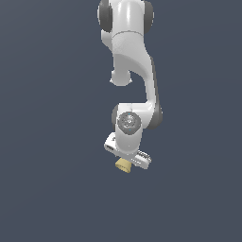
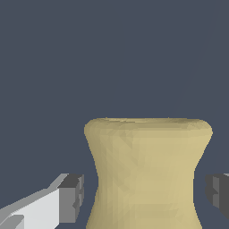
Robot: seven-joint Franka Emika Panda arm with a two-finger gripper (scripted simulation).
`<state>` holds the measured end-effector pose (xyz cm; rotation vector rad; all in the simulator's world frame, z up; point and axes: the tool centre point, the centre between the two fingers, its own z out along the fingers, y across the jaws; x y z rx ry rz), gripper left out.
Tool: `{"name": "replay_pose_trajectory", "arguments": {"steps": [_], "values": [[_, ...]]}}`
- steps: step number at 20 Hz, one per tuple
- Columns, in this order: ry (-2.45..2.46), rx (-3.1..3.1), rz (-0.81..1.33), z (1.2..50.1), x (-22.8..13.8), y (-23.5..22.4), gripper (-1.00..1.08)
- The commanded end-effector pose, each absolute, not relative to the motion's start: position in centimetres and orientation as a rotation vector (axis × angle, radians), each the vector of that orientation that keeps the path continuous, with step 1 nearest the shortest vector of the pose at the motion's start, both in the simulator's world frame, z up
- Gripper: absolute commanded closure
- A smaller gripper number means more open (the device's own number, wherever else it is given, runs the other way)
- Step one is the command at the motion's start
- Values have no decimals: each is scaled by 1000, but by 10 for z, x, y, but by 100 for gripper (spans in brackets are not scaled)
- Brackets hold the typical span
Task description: Pick up the object and move it to a goal position.
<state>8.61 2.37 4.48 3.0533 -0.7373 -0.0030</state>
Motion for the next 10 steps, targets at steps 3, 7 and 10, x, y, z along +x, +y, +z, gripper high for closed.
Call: {"name": "replay_pose_trajectory", "arguments": {"steps": [3,7,10], "values": [[-738,3054,0,41,88,24,-92],[-738,3054,0,41,88,24,108],[-738,3054,0,41,88,24,108]]}}
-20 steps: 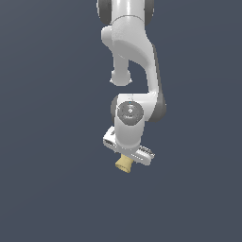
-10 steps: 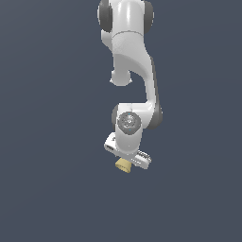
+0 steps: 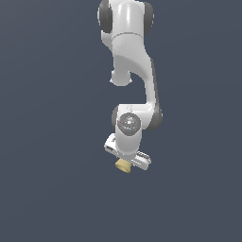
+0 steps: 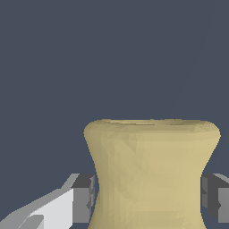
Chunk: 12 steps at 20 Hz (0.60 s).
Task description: Pick up the object and move it to a goal position.
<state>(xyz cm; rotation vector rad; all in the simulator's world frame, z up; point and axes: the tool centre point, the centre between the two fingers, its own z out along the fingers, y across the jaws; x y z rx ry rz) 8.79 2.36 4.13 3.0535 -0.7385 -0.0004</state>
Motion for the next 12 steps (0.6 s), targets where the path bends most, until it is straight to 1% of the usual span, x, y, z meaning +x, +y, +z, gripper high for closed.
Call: {"name": "replay_pose_trajectory", "arguments": {"steps": [1,7,12], "values": [[-738,3054,0,41,88,24,108],[-738,3054,0,42,87,23,108],[-738,3054,0,47,83,14,108]]}}
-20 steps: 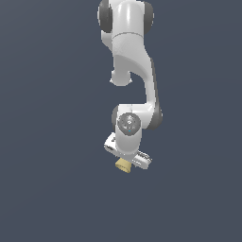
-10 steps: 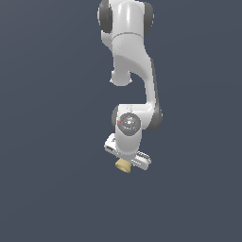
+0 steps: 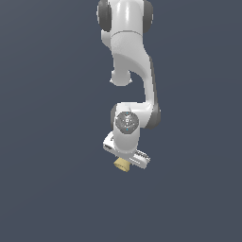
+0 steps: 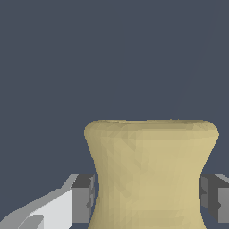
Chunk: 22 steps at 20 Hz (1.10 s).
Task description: Pick up the object and move it to a goal position.
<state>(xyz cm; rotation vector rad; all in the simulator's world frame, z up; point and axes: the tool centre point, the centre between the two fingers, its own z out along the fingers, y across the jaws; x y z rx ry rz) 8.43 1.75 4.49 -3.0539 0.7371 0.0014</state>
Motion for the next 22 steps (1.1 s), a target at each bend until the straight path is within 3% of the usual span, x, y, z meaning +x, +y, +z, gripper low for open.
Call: {"name": "replay_pose_trajectory", "arguments": {"steps": [1,9,22], "values": [[738,-3054,0,49,81,10,108],[738,-3053,1,76,59,-36,108],[739,-3052,0,149,0,-164,108]]}}
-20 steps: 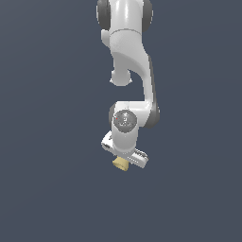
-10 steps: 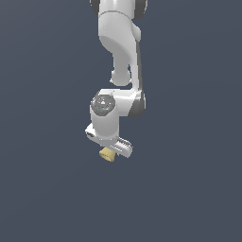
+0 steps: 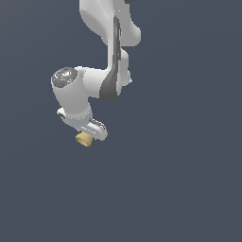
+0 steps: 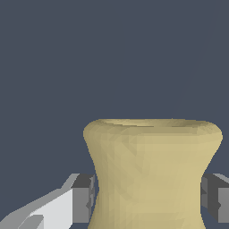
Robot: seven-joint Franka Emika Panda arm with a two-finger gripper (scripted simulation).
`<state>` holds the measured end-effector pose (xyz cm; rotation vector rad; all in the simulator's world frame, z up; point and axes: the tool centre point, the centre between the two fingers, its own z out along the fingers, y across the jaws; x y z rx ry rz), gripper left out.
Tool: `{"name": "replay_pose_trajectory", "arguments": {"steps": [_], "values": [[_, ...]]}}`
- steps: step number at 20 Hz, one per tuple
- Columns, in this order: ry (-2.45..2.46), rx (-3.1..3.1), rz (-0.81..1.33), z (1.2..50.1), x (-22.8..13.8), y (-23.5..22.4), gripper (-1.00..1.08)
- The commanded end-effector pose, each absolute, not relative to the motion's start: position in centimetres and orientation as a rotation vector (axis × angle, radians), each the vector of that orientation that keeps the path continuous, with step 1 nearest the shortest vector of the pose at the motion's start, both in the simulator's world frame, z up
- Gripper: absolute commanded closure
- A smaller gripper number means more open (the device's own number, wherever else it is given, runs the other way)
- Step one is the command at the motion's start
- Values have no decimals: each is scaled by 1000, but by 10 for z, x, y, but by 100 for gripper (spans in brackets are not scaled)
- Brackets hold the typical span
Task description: Pick up the object and move it to a goal position.
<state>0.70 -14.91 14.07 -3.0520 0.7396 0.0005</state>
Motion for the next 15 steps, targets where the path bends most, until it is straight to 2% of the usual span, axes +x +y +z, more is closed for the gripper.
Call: {"name": "replay_pose_trajectory", "arguments": {"steps": [1,8,15], "values": [[739,-3052,0,155,-4,-173,108],[739,-3052,0,186,-26,-227,108],[738,-3053,0,197,-32,-246,108]]}}
